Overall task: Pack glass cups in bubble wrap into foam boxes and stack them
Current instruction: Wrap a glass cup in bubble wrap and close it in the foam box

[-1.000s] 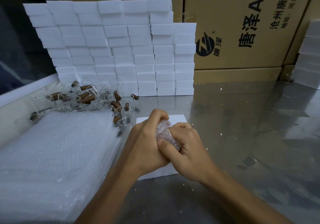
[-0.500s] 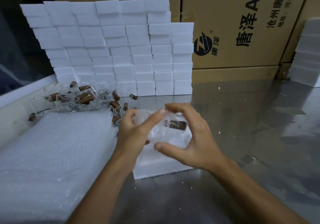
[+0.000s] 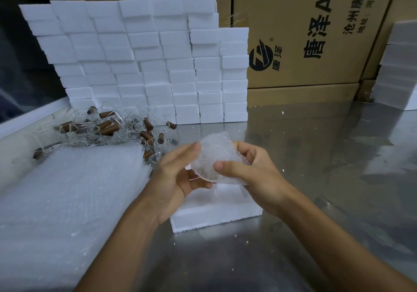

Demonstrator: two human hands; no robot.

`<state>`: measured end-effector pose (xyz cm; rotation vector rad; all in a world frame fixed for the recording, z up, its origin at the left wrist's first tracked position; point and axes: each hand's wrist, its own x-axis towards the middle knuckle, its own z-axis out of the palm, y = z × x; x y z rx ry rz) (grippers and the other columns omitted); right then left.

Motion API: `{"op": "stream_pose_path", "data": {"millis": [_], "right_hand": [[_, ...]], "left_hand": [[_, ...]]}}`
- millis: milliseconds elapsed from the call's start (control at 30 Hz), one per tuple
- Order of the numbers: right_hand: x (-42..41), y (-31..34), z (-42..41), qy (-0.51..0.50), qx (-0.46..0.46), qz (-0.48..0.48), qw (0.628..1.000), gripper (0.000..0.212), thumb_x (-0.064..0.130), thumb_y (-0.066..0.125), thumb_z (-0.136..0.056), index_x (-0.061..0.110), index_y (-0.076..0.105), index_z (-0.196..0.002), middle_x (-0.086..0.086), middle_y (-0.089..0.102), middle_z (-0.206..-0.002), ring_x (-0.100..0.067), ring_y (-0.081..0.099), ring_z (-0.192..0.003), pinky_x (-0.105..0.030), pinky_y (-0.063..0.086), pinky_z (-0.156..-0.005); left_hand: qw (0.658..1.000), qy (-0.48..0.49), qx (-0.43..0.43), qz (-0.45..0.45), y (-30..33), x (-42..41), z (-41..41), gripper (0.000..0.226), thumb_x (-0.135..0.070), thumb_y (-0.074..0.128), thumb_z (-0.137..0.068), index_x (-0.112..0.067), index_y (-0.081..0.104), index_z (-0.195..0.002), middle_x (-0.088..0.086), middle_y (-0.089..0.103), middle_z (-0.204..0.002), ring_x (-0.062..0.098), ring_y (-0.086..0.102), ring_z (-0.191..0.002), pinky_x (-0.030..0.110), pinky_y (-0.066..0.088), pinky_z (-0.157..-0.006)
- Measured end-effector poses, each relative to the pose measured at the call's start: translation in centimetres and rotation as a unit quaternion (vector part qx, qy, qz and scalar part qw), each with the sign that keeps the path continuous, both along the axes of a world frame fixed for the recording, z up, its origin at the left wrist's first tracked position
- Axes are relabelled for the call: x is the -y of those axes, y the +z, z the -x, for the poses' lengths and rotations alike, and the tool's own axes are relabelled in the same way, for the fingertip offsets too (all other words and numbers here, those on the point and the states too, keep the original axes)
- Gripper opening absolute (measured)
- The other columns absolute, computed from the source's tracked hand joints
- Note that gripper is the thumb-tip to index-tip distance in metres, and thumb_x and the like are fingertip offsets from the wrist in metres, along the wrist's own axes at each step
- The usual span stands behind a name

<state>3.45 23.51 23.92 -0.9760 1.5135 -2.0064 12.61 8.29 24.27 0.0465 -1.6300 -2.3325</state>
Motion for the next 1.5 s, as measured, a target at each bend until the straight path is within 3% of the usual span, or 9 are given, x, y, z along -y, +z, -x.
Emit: {"op": "stream_pose_path", "data": {"millis": [100, 233, 367, 533, 700, 967, 1200, 1333, 1500], "right_hand": [[-0.1, 0.0, 0.2, 0.054, 0.065, 0.000, 0.996, 0.024, 0.014, 0.073, -0.077, 0.004, 0.072, -0.098, -0.010, 0.072, -0.088, -0.018, 0.068, -0.078, -0.025, 0.054, -0.071], [-0.4, 0.3, 0.5, 0.097, 0.128, -0.034, 0.986, 0.021, 0.026, 0.073, -0.080, 0.010, 0.072, -0.092, -0.007, 0.070, -0.088, -0.015, 0.065, -0.078, -0.021, 0.054, -0.073], [-0.2, 0.5, 0.4, 0.131, 0.200, 0.015, 0.971, 0.040, 0.028, 0.071, -0.083, 0.001, 0.070, -0.112, -0.016, 0.066, -0.109, -0.023, 0.063, -0.101, -0.032, 0.052, -0.097], [0.1, 0.5, 0.7, 0.074, 0.310, 0.107, 0.942, 0.040, 0.023, 0.067, -0.089, -0.001, 0.064, -0.121, -0.014, 0.063, -0.116, -0.029, 0.064, -0.118, -0.037, 0.052, -0.101], [0.5, -0.1, 1.0, -0.079, 0.189, 0.014, 0.979, 0.019, 0.012, 0.062, -0.096, 0.005, 0.067, -0.113, -0.007, 0.069, -0.096, -0.013, 0.065, -0.075, -0.023, 0.057, -0.068], [0.0, -0.3, 1.5, -0.152, 0.097, 0.088, 0.980, 0.008, -0.003, 0.065, -0.089, 0.003, 0.068, -0.093, -0.011, 0.070, -0.082, -0.021, 0.066, -0.075, -0.033, 0.060, -0.077], [0.1, -0.5, 1.4, -0.197, -0.092, 0.056, 0.974, 0.013, -0.007, 0.072, -0.083, 0.003, 0.069, -0.090, -0.005, 0.068, -0.079, -0.015, 0.065, -0.070, -0.028, 0.057, -0.073], [0.6, -0.9, 0.7, -0.175, -0.166, -0.003, 0.970, 0.028, -0.005, 0.079, -0.078, 0.018, 0.070, -0.092, -0.001, 0.072, -0.087, -0.011, 0.068, -0.077, -0.024, 0.058, -0.075], [0.5, -1.4, 0.9, -0.124, -0.138, -0.052, 0.981, 0.037, -0.005, 0.080, -0.076, 0.016, 0.067, -0.104, -0.013, 0.073, -0.100, -0.041, 0.071, -0.086, -0.044, 0.060, -0.086]], "left_hand": [[0.998, 0.017, -0.005, 0.054, -0.4, -0.1, 0.1, 0.073, -0.045, 0.095, -0.049, -0.002, 0.070, -0.103, 0.017, 0.070, -0.087, 0.026, 0.067, -0.068, 0.027, 0.057, -0.053], [0.993, 0.072, 0.018, 0.092, -0.5, -0.2, 0.3, 0.053, -0.032, 0.084, -0.064, 0.000, 0.067, -0.103, 0.017, 0.070, -0.080, 0.026, 0.065, -0.059, 0.027, 0.054, -0.049], [0.992, 0.095, -0.002, 0.081, -0.4, -0.6, 0.5, 0.041, -0.032, 0.077, -0.069, -0.002, 0.068, -0.095, 0.012, 0.068, -0.073, 0.021, 0.062, -0.055, 0.025, 0.050, -0.046], [0.995, 0.093, -0.038, -0.009, -0.4, 0.0, 0.7, 0.039, -0.023, 0.073, -0.073, -0.005, 0.066, -0.107, 0.009, 0.071, -0.092, 0.020, 0.069, -0.079, 0.028, 0.057, -0.061], [0.988, 0.127, -0.047, 0.067, -1.0, 0.2, 0.8, 0.045, -0.016, 0.080, -0.066, -0.014, 0.068, -0.110, 0.008, 0.069, -0.113, 0.027, 0.070, -0.101, 0.035, 0.059, -0.073], [0.943, 0.197, -0.042, 0.265, -0.6, 0.7, 0.4, 0.071, -0.031, 0.090, -0.053, -0.030, 0.065, -0.119, 0.000, 0.068, -0.110, 0.016, 0.073, -0.080, 0.028, 0.060, -0.069], [0.936, 0.168, -0.001, 0.310, -0.2, 0.8, 0.2, 0.082, -0.055, 0.081, -0.053, -0.040, 0.055, -0.129, -0.004, 0.059, -0.109, 0.015, 0.073, -0.085, 0.027, 0.059, -0.076], [0.890, 0.183, 0.090, 0.407, -0.6, 1.7, 0.2, 0.086, -0.056, 0.082, -0.047, -0.033, 0.057, -0.126, -0.004, 0.060, -0.109, 0.012, 0.065, -0.099, 0.026, 0.053, -0.081], [0.828, 0.154, 0.177, 0.510, -0.6, 2.8, -0.2, 0.072, -0.057, 0.079, -0.045, -0.031, 0.061, -0.110, -0.006, 0.063, -0.111, 0.010, 0.060, -0.100, 0.033, 0.052, -0.088]]}}
